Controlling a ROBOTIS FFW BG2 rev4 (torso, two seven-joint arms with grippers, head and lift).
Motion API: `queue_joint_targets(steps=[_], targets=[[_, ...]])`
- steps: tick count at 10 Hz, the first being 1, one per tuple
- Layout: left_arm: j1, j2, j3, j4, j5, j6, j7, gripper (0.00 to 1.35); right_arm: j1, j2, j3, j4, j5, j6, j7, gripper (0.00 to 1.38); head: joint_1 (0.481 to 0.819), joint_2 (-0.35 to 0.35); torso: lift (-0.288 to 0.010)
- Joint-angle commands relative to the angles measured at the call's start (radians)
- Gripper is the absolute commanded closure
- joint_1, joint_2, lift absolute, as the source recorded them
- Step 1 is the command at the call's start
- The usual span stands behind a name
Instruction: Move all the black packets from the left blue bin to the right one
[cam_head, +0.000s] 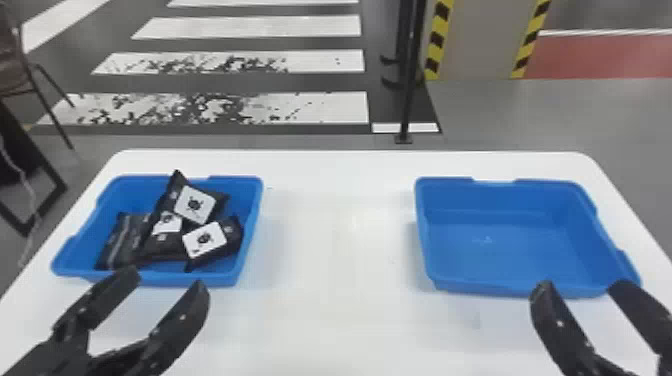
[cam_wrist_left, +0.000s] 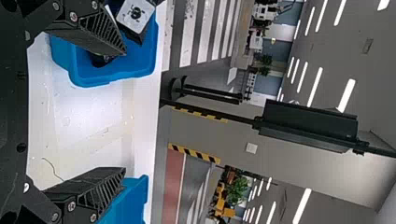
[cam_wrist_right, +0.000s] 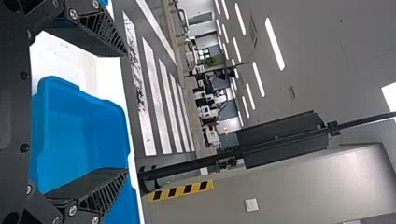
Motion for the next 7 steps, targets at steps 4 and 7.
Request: queue_joint_targets(steps=[4, 7], targets=[[0.000, 0.000, 0.002, -0.003, 0.000, 0.000, 0.000, 0.19, 0.000, 0.001, 0.001, 0.002, 0.000, 0.002, 0.000, 0.15, 0.695, 0.046, -0.185], [0.000, 0.000, 0.002, 0.000, 0.000, 0.003, 0.000, 0.19, -0.002, 0.001, 0.001, 0.002, 0.000, 0.005, 0.000, 0.15, 0.695, 0.046, -0.185]])
